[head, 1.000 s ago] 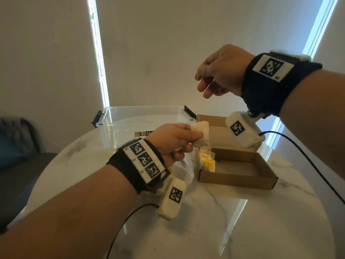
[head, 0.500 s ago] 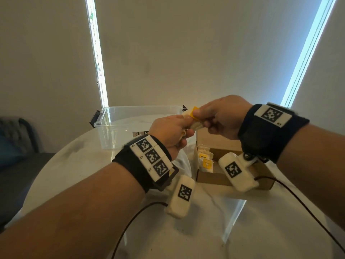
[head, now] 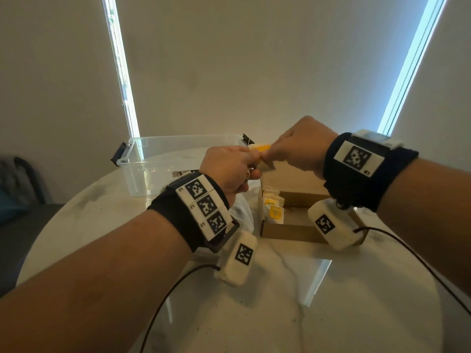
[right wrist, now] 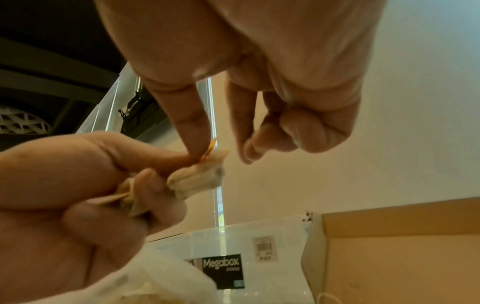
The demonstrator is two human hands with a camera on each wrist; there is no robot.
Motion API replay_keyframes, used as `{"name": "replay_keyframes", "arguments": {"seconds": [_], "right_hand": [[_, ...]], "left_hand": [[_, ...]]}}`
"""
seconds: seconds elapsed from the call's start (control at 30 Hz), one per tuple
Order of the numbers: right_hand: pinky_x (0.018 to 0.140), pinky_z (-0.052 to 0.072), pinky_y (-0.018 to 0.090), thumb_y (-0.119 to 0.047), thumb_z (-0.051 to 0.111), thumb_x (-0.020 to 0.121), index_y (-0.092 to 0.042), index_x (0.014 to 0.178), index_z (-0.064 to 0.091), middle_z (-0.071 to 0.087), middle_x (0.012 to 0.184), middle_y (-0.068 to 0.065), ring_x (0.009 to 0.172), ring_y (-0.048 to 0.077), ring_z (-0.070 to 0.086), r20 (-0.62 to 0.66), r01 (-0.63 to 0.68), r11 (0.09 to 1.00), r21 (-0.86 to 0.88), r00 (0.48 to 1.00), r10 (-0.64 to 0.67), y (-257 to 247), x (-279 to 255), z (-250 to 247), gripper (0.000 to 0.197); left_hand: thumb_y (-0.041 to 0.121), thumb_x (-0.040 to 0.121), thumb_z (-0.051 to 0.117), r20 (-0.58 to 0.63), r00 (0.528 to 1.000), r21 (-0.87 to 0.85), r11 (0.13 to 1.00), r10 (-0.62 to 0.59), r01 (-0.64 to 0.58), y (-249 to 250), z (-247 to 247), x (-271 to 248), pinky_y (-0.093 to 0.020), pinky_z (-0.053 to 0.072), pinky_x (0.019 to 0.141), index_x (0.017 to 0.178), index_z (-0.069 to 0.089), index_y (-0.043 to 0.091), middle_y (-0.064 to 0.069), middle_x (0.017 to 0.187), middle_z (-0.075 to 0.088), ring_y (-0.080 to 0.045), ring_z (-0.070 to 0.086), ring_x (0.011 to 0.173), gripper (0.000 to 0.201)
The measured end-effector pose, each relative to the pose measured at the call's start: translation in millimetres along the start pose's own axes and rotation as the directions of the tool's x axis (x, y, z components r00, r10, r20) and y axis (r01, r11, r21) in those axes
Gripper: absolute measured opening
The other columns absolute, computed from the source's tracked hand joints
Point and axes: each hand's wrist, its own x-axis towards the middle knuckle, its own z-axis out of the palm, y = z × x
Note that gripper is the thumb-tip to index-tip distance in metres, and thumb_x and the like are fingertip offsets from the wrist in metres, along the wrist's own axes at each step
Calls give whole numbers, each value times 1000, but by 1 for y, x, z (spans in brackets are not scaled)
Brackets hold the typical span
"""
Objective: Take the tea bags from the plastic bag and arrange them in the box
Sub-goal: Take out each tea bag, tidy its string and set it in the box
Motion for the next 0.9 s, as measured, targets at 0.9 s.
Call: {"name": "replay_keyframes", "arguments": {"seconds": [0.9], "right_hand": [[82, 60, 30, -17, 63, 98, -25, 91, 60, 71, 91, -1, 73, 13, 74, 449, 144, 935, -324, 893, 18, 64, 20, 35, 11]], "left_hand": [[14, 92, 65, 235, 957, 901, 409, -172, -148, -31, 21, -9, -20, 48, 58, 111, 74, 17, 3, 85, 65, -19, 68, 88, 21]]}}
